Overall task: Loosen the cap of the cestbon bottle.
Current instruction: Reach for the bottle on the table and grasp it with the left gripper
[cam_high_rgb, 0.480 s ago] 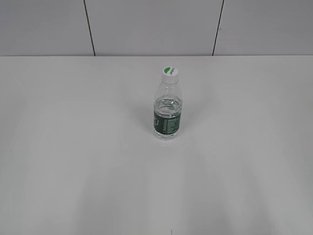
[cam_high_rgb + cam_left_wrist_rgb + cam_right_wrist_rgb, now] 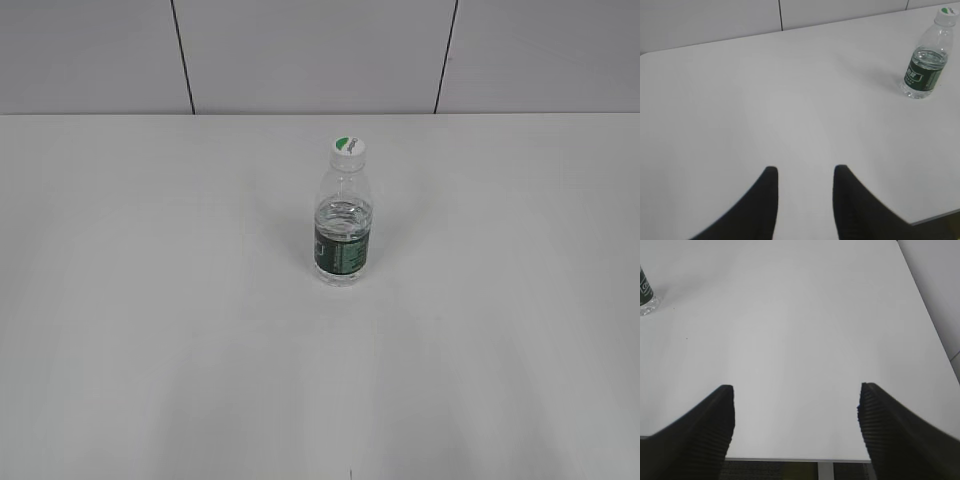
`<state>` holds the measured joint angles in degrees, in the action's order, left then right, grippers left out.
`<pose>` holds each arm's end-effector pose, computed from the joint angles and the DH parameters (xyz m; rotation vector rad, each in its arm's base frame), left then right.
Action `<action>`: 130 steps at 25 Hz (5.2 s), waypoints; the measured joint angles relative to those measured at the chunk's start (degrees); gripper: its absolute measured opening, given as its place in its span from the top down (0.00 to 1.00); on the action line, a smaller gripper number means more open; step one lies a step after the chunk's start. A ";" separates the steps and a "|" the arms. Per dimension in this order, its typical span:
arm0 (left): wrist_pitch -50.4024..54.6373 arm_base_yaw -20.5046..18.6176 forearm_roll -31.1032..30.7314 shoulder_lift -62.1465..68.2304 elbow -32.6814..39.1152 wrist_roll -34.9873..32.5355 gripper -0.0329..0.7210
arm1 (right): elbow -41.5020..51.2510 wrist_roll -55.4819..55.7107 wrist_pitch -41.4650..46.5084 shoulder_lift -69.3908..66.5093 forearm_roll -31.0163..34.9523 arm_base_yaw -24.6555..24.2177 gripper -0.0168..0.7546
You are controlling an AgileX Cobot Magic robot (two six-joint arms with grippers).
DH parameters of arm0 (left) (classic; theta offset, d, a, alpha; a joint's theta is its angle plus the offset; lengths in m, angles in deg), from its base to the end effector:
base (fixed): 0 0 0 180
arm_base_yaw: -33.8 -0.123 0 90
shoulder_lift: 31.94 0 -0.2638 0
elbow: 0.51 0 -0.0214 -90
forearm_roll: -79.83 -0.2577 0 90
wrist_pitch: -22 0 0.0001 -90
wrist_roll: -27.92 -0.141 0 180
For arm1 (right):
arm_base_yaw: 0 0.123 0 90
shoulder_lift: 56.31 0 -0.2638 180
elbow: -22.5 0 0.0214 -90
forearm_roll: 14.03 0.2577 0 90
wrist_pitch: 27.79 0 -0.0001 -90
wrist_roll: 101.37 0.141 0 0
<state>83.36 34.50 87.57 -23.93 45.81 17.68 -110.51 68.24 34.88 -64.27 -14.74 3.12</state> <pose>0.0618 -0.0174 0.2671 0.2016 2.0023 -0.0547 0.0623 0.0018 0.2596 -0.2406 2.0400 -0.0937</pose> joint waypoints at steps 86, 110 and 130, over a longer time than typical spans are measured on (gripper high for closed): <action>-124.79 -0.06 -22.04 112.82 -15.63 12.32 0.52 | 0.00 0.00 0.00 0.00 0.00 0.00 0.22; -130.09 -5.21 -63.21 120.82 -9.76 15.10 0.52 | 0.00 0.00 0.00 0.00 0.02 0.00 0.22; -130.38 1.03 -77.20 120.83 -13.65 22.58 0.50 | 0.00 0.00 0.00 0.00 0.02 0.00 0.22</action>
<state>-47.02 35.53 10.37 96.90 32.15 40.26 -110.51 68.24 34.88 -64.27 -14.72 3.12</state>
